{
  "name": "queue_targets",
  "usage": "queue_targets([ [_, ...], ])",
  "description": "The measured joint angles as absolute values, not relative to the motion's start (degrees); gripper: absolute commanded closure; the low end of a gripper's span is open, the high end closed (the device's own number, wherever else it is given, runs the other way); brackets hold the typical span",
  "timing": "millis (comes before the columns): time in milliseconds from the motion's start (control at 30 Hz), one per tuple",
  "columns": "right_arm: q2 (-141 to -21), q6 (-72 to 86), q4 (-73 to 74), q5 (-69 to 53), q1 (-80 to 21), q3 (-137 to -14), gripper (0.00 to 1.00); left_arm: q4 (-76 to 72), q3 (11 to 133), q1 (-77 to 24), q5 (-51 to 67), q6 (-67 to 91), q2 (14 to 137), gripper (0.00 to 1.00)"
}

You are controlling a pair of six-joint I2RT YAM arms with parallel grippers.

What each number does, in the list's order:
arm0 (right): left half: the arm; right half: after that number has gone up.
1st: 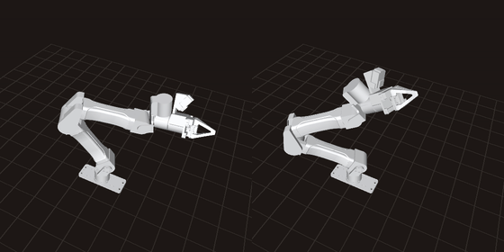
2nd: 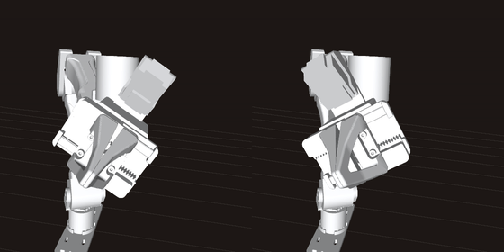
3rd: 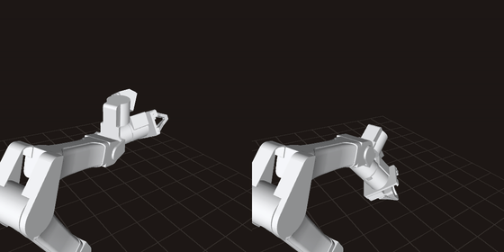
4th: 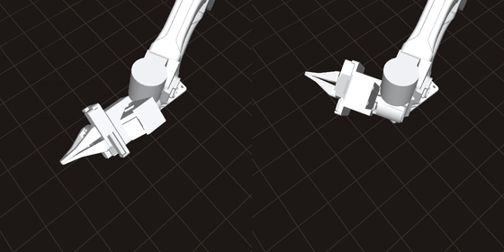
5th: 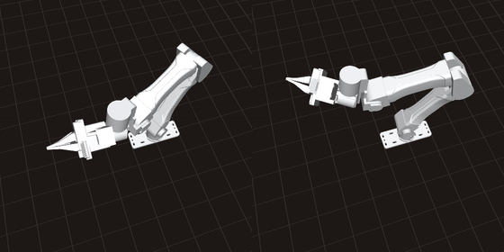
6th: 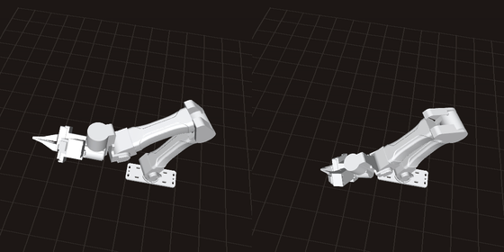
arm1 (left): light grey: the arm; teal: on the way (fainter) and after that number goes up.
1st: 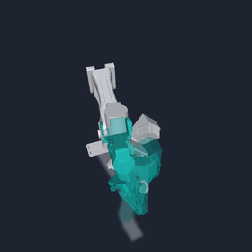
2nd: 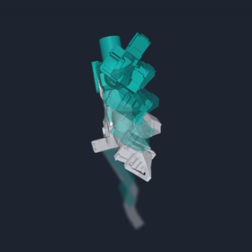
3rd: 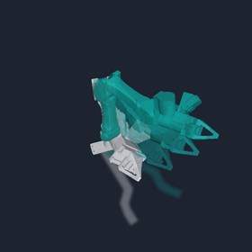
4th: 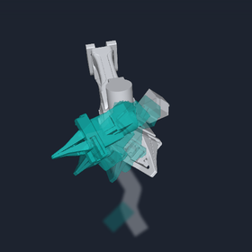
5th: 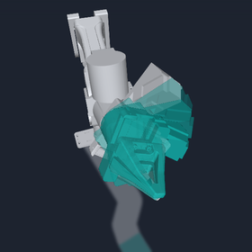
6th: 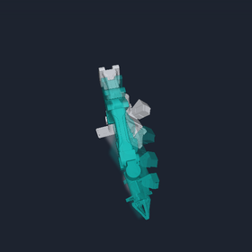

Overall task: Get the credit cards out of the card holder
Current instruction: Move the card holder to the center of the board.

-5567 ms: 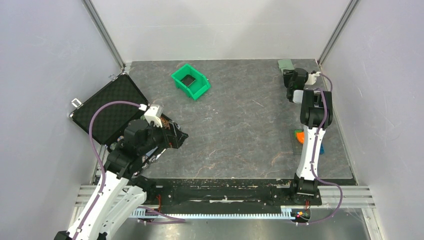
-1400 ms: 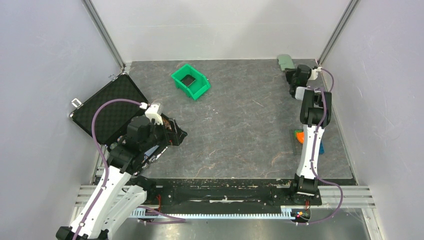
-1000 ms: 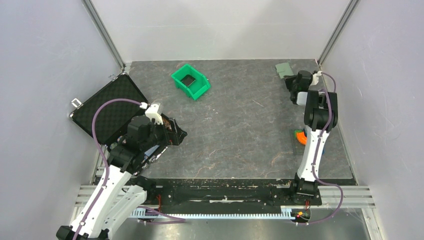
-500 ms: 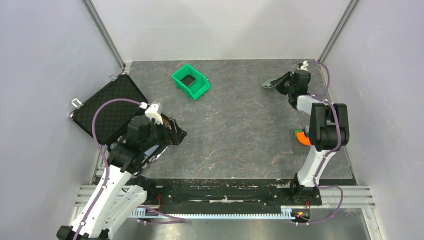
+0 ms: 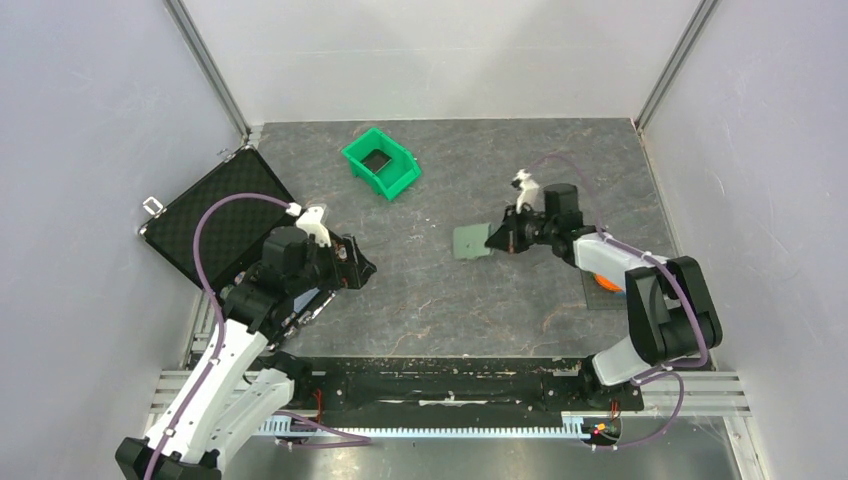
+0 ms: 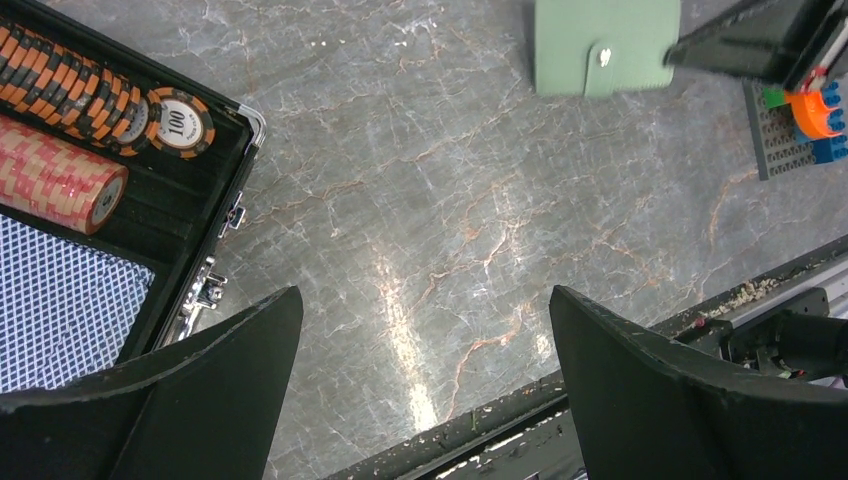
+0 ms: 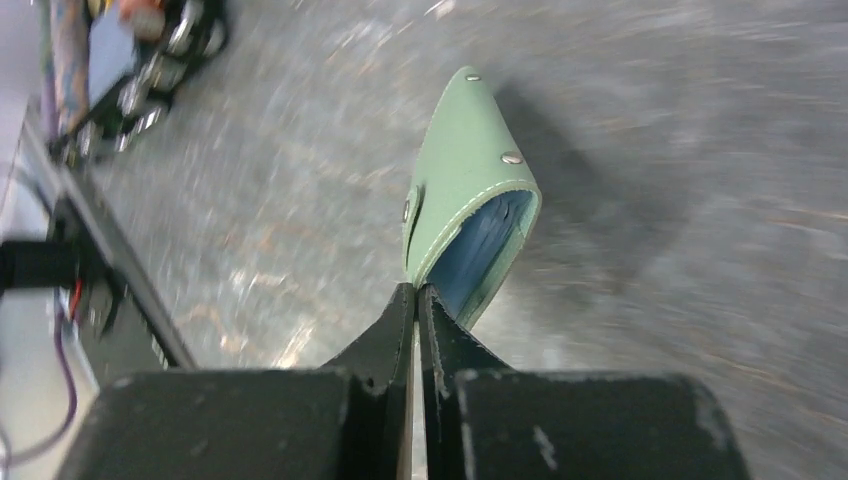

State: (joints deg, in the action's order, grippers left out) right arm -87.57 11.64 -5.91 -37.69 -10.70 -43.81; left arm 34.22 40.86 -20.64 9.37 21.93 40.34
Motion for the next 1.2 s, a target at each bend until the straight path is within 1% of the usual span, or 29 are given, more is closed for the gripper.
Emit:
queue_targets([
  [100, -87.46, 6.68, -2.17, -40.34, -16.27, -43.70, 1.00, 34.24, 40.86, -20.62, 9.56, 21.93, 41.30, 0.00],
  [200, -87.48, 1.85, 2.13, -41.32, -19.66, -43.72, 1.00, 34.41, 40.93, -20.64, 9.58, 21.93, 41.87, 0.00],
  [233, -87.64, 0.56, 3.68, -41.32, -20.25, -43.81, 0.95, 34.72, 41.15, -20.64, 9.61, 21.93, 42.26, 0.00],
  [300, -88.40, -1.21, 6.20, -40.58, -20.62, -44.45, 0.74, 35.57, 42.02, -20.64, 9.72, 21.96, 43.79, 0.00],
  [367, -89.23, -1.80, 8.27, -38.44, -20.60, -45.69, 0.62, 36.01, 42.89, -20.71, 9.91, 22.11, 45.80, 0.01],
  [500, -89.30, -0.45, 8.78, -32.49, -20.51, -48.56, 0.51, 36.45, 44.69, -21.63, 10.72, 22.87, 50.72, 0.04],
  [633, -86.52, 6.87, 3.40, -26.06, -20.60, -46.28, 0.40, 36.10, 46.70, -23.31, 11.29, 23.38, 56.10, 0.05],
  [733, -84.68, 12.27, -0.64, -22.52, -20.91, -42.54, 0.40, 35.33, 46.87, -24.47, 12.14, 24.34, 57.93, 0.05],
  [867, -86.02, 17.32, -3.68, -19.57, -21.52, -41.19, 0.42, 33.87, 46.87, -25.74, 12.40, 25.04, 58.85, 0.06],
  [1033, -88.99, 21.58, -8.40, -19.16, -23.42, -39.97, 0.45, 33.50, 46.87, -27.29, 12.12, 25.04, 60.27, 0.07],
  [1200, -92.66, 22.57, -10.39, -19.66, -26.13, -39.99, 0.46, 33.74, 46.87, -27.90, 11.68, 25.02, 60.34, 0.08],
])
